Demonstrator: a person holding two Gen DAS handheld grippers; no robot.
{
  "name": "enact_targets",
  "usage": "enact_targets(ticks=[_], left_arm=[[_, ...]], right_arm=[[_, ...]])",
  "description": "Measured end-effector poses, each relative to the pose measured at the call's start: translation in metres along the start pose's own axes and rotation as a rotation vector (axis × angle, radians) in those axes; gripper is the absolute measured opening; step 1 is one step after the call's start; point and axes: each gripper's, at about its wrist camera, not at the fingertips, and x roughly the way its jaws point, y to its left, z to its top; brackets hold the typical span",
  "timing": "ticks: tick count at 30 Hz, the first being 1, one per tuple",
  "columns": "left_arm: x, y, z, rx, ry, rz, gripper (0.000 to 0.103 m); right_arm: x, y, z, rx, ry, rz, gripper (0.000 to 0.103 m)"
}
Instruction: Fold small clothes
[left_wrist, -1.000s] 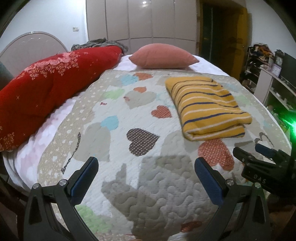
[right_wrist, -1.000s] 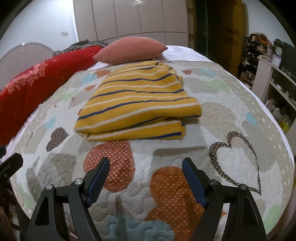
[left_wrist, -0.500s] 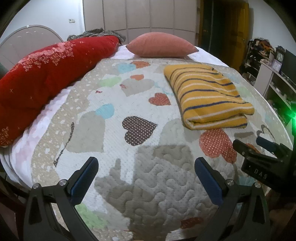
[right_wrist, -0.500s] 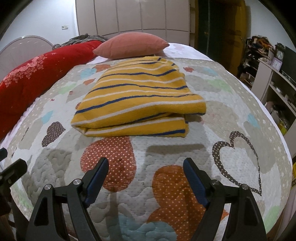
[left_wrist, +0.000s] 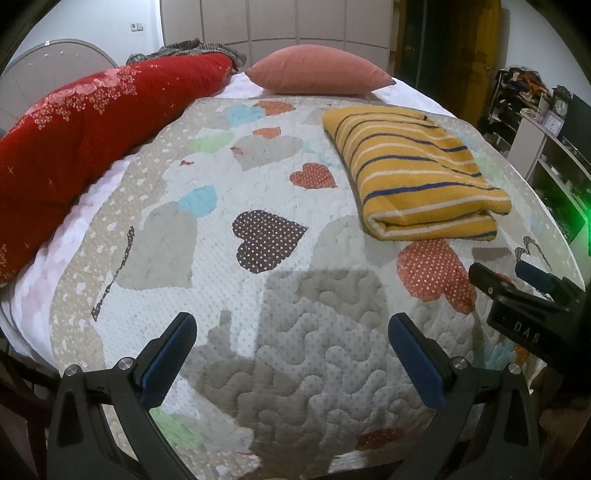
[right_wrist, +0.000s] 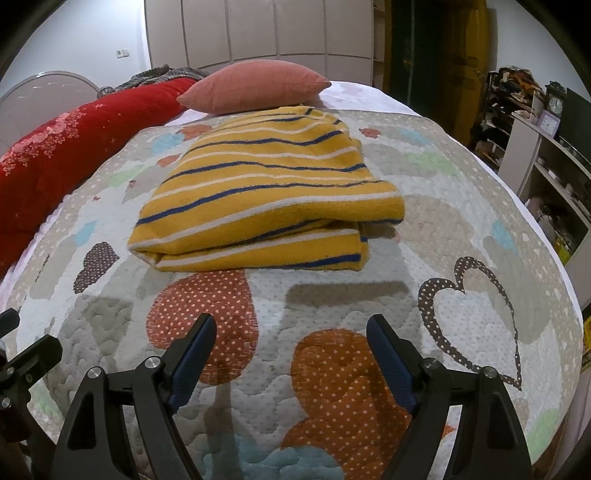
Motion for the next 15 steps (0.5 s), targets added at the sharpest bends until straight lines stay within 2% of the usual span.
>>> enact_targets(ticks=[8,15], left_arm=[[0.005,-0.001,-0.001,0.002,0.012,-0.021,0.103],[0.008,-0.004,-0.002,0.001,0.032,-0.028,0.103]], right_arm=[[0.014,-0.011,0.001,0.019,0.048,-0.067,0.088],[0.016,-0.007,0.000,-0.018,0.045,-0.111,0.090]])
